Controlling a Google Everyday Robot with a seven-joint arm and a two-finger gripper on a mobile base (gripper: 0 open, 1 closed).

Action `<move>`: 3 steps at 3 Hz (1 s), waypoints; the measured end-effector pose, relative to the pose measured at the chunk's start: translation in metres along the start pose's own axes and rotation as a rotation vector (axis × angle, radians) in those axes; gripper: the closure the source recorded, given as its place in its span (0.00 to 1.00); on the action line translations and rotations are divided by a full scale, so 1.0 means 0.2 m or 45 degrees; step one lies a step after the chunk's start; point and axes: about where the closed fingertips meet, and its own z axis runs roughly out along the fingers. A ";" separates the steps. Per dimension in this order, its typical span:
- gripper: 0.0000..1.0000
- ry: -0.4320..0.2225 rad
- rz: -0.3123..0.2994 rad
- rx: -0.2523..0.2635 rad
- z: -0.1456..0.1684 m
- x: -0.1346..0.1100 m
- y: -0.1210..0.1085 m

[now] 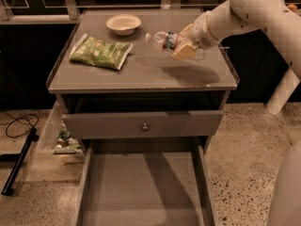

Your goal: Pick water bottle from middle drawer and place on counter

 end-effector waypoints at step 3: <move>0.57 0.014 0.118 -0.028 0.10 0.08 -0.02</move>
Offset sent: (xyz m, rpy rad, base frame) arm 0.0106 -0.0014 -0.0182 0.0293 0.0583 -0.0414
